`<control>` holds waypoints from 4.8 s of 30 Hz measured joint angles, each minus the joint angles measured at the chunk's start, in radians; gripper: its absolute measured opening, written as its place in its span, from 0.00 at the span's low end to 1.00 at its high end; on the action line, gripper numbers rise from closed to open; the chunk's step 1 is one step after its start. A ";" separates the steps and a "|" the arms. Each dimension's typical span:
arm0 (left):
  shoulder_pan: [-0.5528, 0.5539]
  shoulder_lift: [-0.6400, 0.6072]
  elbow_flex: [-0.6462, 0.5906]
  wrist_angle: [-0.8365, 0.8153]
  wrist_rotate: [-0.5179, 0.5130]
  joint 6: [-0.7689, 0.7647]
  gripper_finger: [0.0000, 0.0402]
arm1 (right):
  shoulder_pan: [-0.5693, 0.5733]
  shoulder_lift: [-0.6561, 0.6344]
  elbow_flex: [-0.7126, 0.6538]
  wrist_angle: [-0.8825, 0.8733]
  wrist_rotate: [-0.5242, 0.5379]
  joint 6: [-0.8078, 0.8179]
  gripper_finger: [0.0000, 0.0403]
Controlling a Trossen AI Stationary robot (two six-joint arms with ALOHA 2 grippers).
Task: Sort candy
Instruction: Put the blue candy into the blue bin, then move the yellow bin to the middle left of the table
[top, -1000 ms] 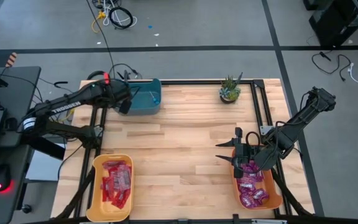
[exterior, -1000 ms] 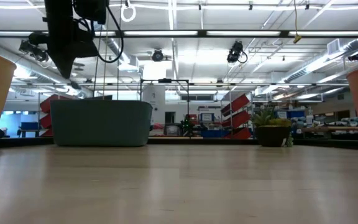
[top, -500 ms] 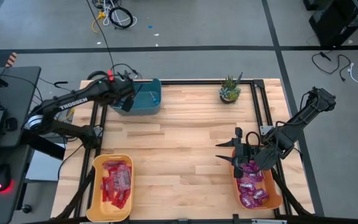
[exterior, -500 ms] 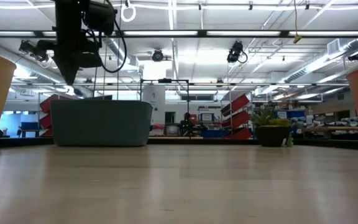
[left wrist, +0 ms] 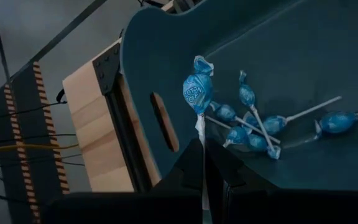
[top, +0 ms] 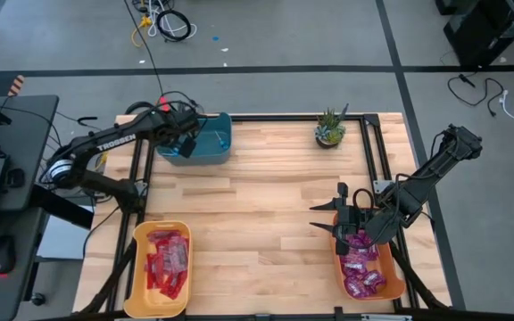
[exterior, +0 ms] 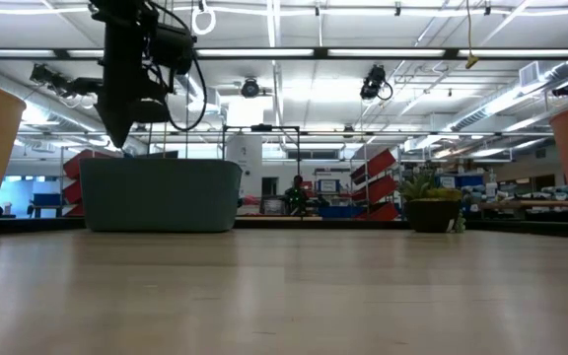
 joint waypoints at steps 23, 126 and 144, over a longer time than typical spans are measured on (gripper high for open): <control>0.018 0.150 0.000 0.024 0.033 0.050 0.00 | 0.000 0.000 0.000 0.000 0.000 0.000 0.42; -1.425 0.252 0.352 -0.147 0.364 -0.874 0.12 | -0.035 0.040 0.000 0.002 0.025 0.042 0.42; -1.423 0.265 0.235 -0.243 0.364 -0.916 0.00 | -0.035 0.040 0.000 0.003 0.025 0.041 0.42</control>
